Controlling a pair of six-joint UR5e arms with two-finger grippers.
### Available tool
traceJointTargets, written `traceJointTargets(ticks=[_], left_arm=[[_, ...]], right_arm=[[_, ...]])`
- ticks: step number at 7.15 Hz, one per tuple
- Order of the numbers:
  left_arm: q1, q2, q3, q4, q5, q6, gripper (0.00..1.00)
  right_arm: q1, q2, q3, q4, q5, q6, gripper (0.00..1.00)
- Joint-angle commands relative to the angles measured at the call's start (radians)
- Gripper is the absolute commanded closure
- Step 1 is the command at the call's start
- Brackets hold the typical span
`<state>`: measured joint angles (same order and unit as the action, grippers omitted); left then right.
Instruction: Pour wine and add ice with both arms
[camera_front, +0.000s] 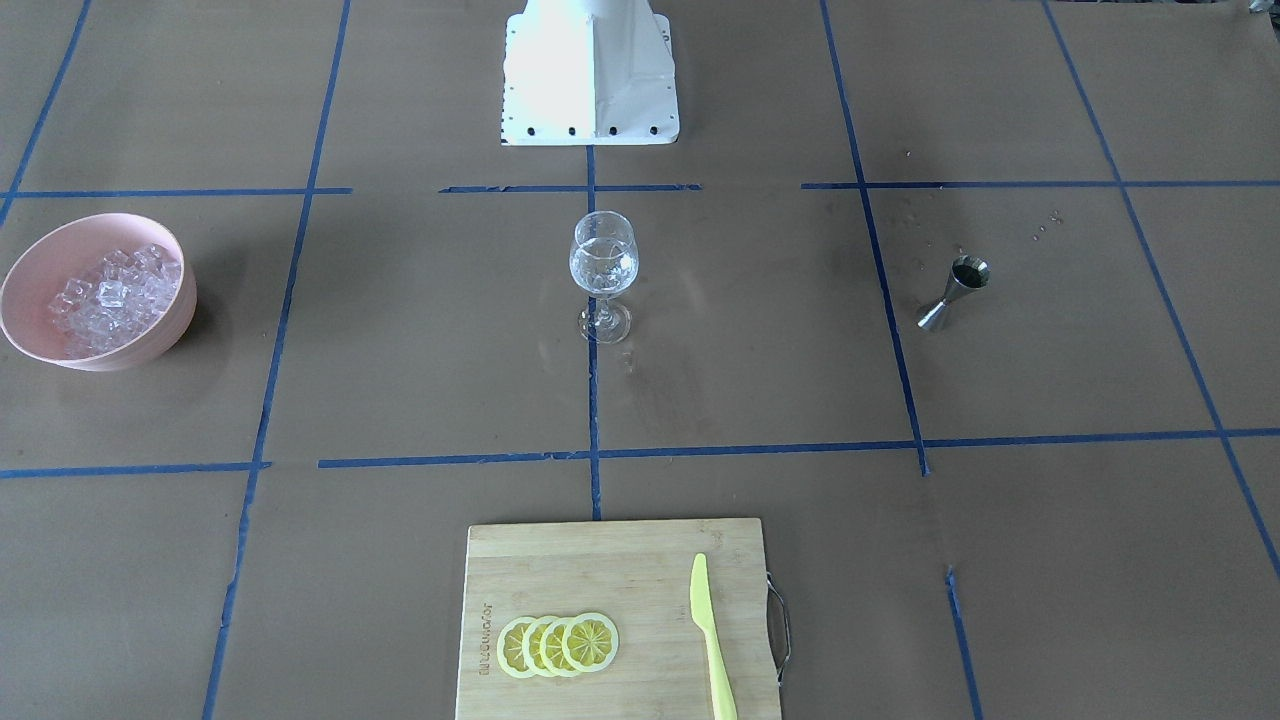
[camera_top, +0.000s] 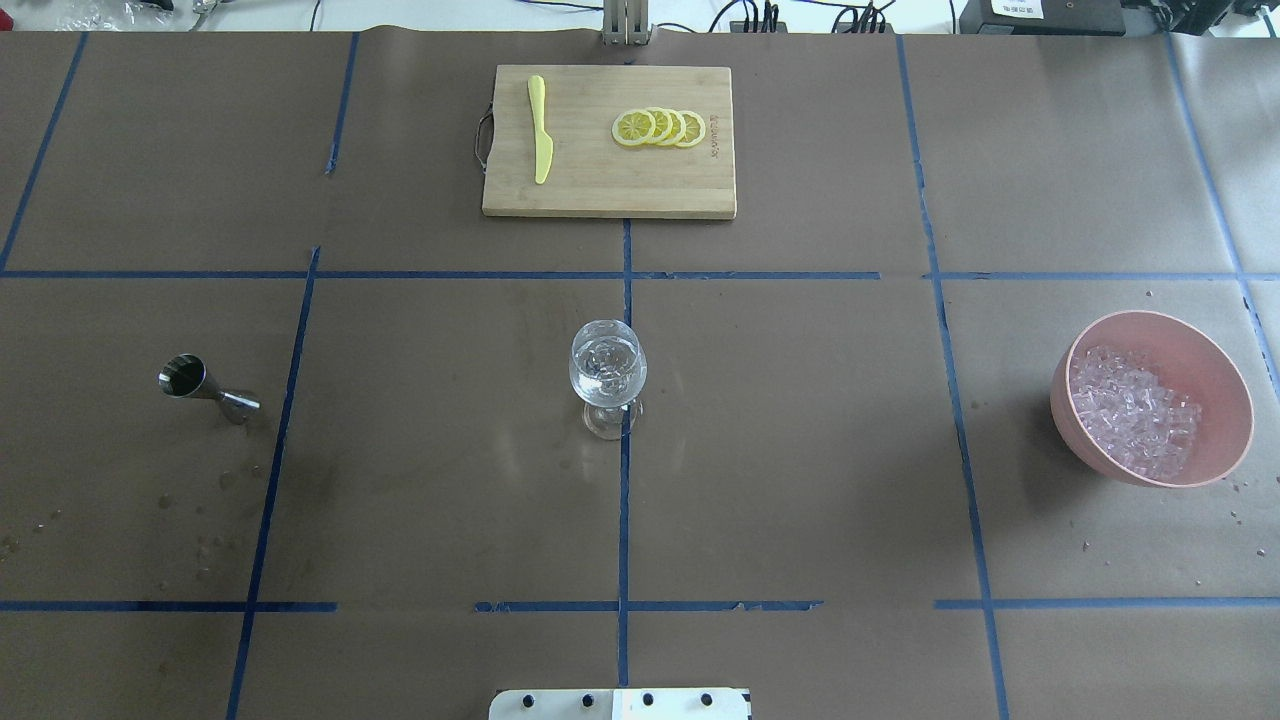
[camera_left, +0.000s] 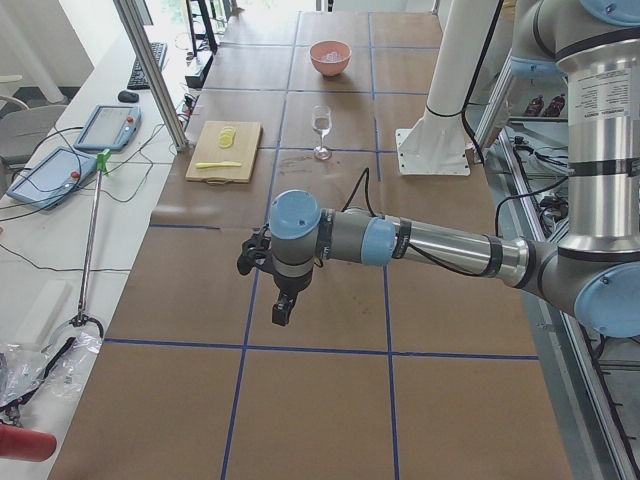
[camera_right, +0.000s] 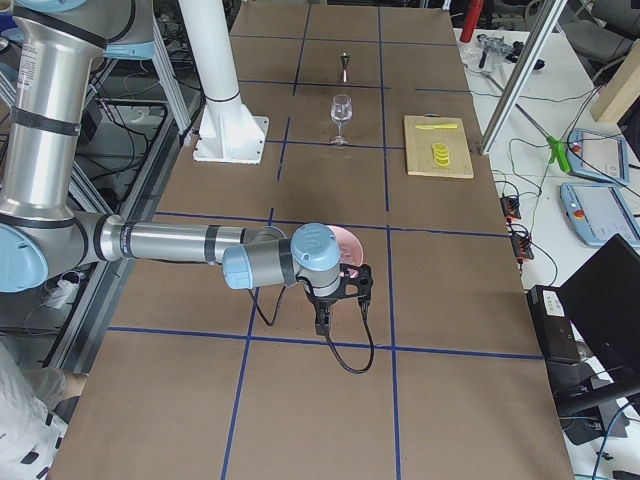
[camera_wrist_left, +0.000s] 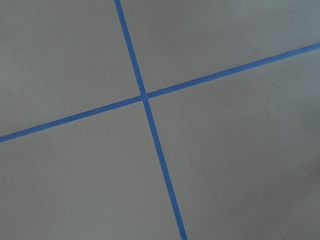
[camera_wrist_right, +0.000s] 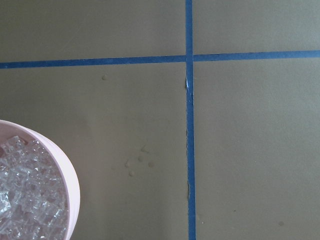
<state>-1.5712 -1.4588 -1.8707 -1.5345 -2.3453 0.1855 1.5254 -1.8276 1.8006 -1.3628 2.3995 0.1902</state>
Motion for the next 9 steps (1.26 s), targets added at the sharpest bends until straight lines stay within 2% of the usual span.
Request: traceJointTargets(ticks=[1, 4, 7, 8, 9], left_arm=[[-0.001, -0.015, -0.005, -0.079, -0.009, 0.006, 0.00], [0.002, -0.005, 0.028, -0.319, -0.110, -0.001, 0.00], [0.083, -0.003, 0.090, -0.493, -0.111, -0.009, 0.01], [0.114, 0.020, 0.097, -0.583, -0.103, -0.083, 0.01], [0.162, 0.065, 0.141, -0.794, -0.098, -0.195, 0.01]], right_arm=[[-0.001, 0.002, -0.006, 0.001, 0.000, 0.003, 0.00], [-0.001, -0.001, -0.004, 0.001, 0.006, 0.003, 0.00], [-0.001, 0.001, -0.004, 0.002, 0.006, 0.005, 0.00], [-0.002, 0.001, -0.003, 0.002, 0.006, 0.005, 0.00], [-0.002, 0.001, -0.003, 0.002, 0.006, 0.005, 0.00]])
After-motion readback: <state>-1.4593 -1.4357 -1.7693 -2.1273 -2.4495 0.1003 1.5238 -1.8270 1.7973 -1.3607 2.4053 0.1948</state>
